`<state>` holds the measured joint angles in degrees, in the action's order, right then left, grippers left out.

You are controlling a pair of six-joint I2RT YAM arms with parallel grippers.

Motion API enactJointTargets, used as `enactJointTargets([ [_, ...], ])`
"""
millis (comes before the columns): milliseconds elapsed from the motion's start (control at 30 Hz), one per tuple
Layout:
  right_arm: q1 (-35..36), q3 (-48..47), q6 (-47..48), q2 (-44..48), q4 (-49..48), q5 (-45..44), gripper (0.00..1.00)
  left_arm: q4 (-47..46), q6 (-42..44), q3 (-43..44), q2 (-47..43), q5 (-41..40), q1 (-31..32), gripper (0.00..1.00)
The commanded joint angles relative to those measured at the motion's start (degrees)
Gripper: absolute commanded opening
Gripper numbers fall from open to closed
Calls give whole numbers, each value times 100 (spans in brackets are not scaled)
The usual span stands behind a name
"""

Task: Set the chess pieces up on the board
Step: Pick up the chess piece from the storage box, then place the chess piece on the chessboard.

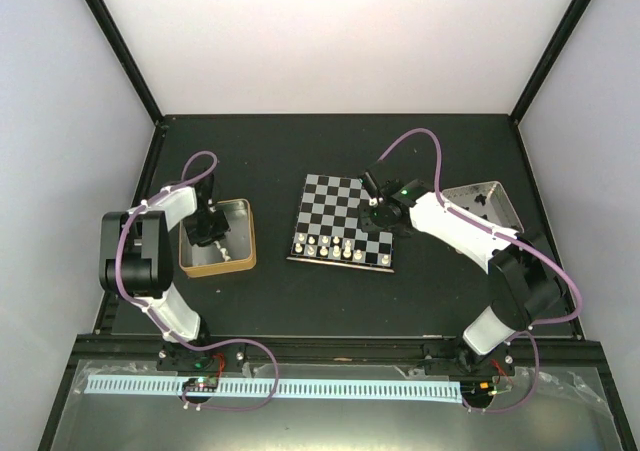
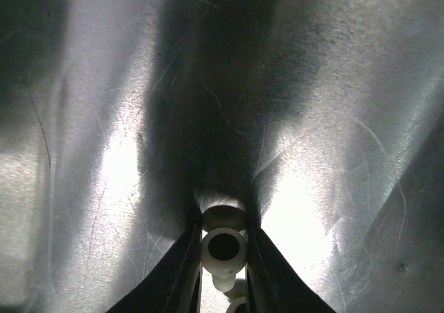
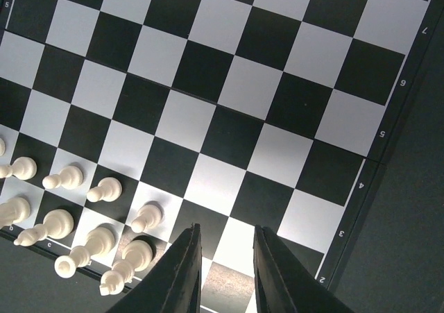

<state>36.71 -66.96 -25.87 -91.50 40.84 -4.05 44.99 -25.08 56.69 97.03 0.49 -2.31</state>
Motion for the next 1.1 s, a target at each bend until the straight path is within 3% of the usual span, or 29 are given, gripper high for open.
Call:
enactJointTargets([
  [0, 3, -99, 29, 32, -128, -25, 23, 11, -14, 144, 79, -131, -44, 15],
  [100, 3, -83, 31, 54, -144, -17, 23, 2, -7, 141, 27, -107, -42, 8],
  [267, 2, -29, 74, 161, -380, 153, 23, -61, -57, 153, -513, 192, -46, 8],
  [400, -2, 42, 155, 348, -986, 575, 26, -200, -326, 154, -1159, 1023, -37, 7],
  [500, 7, 149, 211, 540, -1863, 1086, 33, -432, -819, 112, -1542, 1863, -41, 8],
  [633, 59, 375, 228, 735, -3143, 1900, 45, -950, -1664, -29, -1885, 3155, 8, 8],
  [833, 388, 398, 60, 561, -4242, 2469, 54, -2526, -3356, -404, -1996, 4829, 286, 8],
  [1067, 876, 308, 142, 353, -4581, 2151, 58, -4497, -5404, -784, -1983, 5443, 890, 8],
])
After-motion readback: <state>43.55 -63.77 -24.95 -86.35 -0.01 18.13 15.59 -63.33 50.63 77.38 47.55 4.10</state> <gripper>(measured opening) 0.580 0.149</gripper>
